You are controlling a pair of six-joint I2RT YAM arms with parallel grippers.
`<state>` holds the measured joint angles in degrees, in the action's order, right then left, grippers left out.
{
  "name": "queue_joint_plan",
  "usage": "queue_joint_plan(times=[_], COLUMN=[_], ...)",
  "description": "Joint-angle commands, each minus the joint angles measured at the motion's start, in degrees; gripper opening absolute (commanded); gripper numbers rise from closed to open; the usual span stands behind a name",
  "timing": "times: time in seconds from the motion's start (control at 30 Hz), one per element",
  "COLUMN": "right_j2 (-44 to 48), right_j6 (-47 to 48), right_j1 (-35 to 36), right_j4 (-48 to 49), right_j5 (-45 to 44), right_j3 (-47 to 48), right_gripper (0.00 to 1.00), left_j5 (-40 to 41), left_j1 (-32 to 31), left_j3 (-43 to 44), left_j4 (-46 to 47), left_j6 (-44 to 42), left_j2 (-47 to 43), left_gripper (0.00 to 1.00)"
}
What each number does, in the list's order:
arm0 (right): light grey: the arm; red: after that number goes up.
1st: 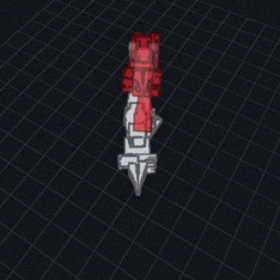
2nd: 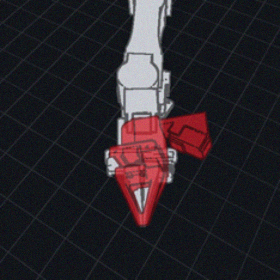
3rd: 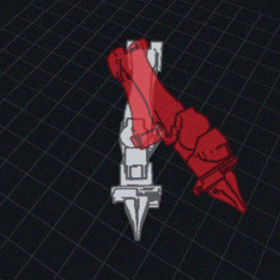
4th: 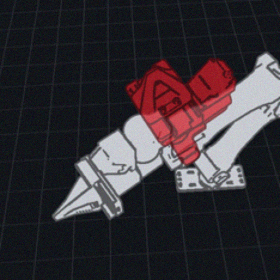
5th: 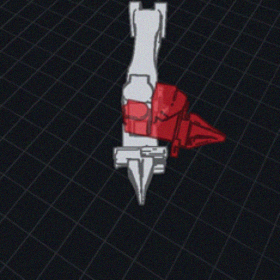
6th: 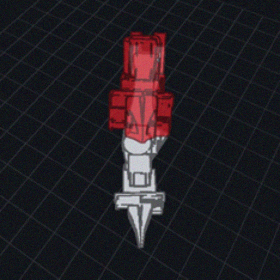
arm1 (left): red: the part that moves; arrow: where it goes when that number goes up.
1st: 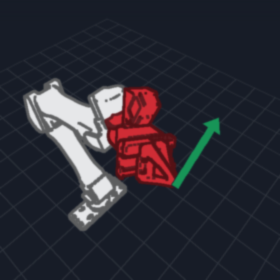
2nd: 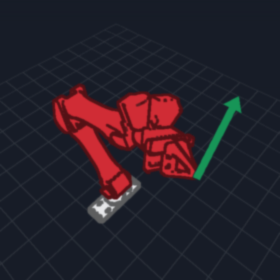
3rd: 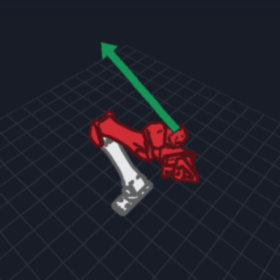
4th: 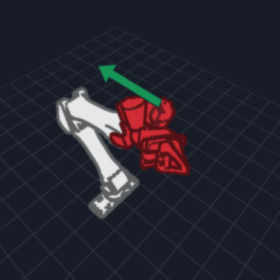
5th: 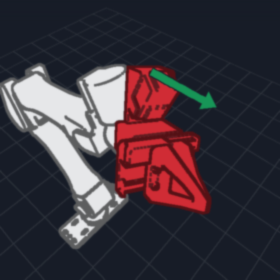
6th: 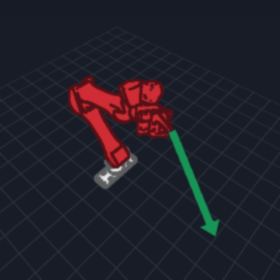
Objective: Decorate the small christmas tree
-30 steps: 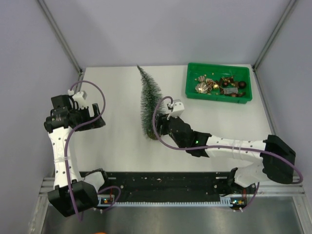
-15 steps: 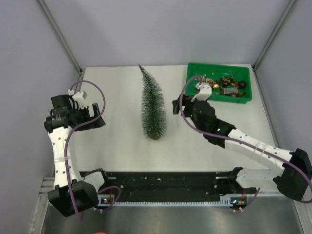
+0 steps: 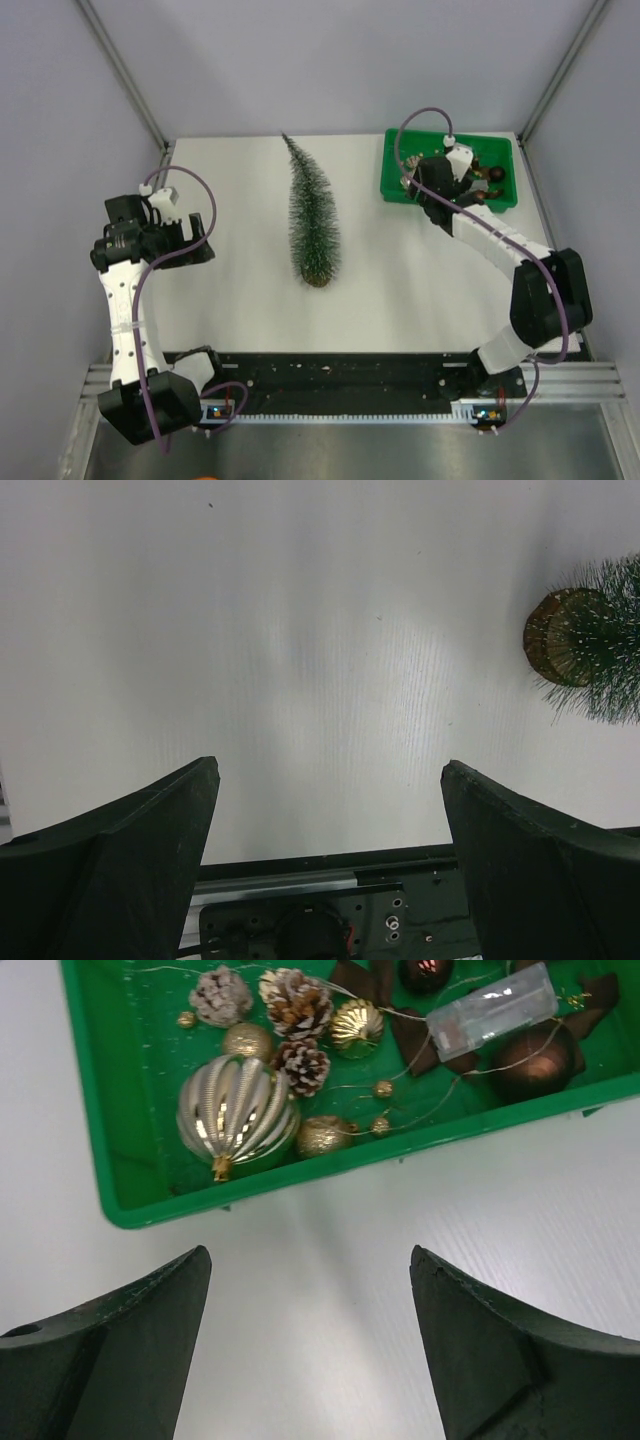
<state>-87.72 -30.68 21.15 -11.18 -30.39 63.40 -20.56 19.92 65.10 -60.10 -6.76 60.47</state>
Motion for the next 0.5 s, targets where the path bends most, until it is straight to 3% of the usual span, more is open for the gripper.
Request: queue_joint_plan(times=[0.0,0.23,0.47], right_j2=[-4.20,-8.86,-15.72], right_j6=[0.35,0.53,1.32], right_j1=[-5.31,-13.32,-14.82], right_j4=[-0.95,1.25,-2.09], right_j5=[-1.96,1.65,-3.61], right_j3=[5.16,6.65,11.57], right_gripper=[0.80,0.79,0.79], left_j5=[0.43,0.69,0.34], left_j1=[0.38,0.38,0.38], left_j3=[-0.15,-0.85,-0.50], left_j4=[0.42,1.03,1.12], left_j6=[-1.32,-1.85,-1.41], left_j2=[-1.14,-0.62,1.23], left_gripper=[0.99,0.99,0.99])
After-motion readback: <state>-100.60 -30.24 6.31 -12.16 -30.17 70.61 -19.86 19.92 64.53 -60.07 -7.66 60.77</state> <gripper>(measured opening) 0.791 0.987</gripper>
